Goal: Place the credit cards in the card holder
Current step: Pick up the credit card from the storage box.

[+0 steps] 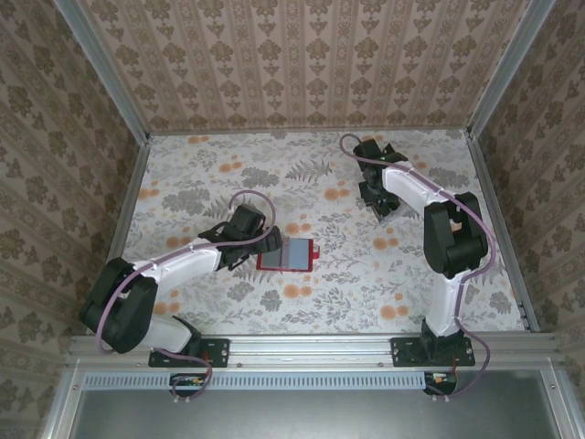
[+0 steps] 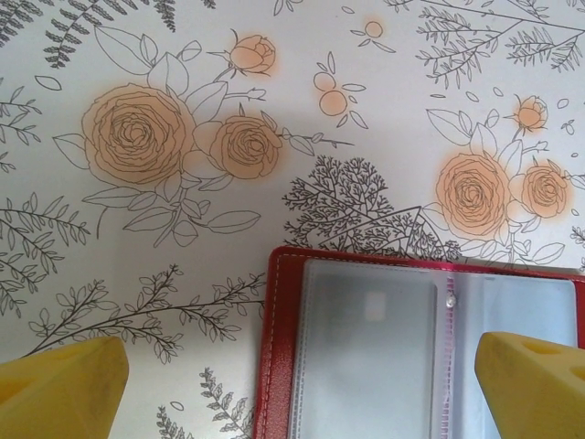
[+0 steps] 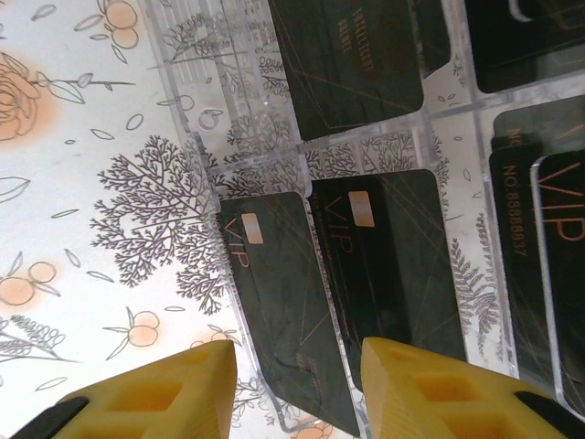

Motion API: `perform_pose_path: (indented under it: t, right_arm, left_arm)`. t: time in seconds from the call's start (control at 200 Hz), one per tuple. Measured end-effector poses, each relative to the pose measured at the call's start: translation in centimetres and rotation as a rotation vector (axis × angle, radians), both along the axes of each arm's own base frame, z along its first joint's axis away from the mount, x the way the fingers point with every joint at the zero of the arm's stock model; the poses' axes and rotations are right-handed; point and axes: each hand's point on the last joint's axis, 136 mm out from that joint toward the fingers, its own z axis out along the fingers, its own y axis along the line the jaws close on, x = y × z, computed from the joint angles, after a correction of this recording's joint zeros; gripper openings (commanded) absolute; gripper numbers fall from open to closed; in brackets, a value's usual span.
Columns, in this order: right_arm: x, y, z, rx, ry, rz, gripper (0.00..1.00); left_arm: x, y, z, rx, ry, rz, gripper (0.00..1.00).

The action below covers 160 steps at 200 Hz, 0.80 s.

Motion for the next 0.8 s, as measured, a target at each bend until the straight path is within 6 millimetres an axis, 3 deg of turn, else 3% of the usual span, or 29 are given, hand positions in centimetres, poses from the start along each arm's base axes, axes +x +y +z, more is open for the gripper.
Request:
perform_pose_path:
  t: [0.275, 0.8]
  right_arm:
    - [-0.3, -0.2, -1.7, -0.023, 0.05, 0.012, 0.39]
    - [-0.5, 0.5, -1.9, 0.019, 0.062, 0.022, 0.25]
  left_arm:
    - [-0.1, 0.2, -0.3, 0.0, 0.01, 0.003, 1.0]
    - [-0.2, 0.2, -0.3, -0.003, 0.012, 0.0, 1.0]
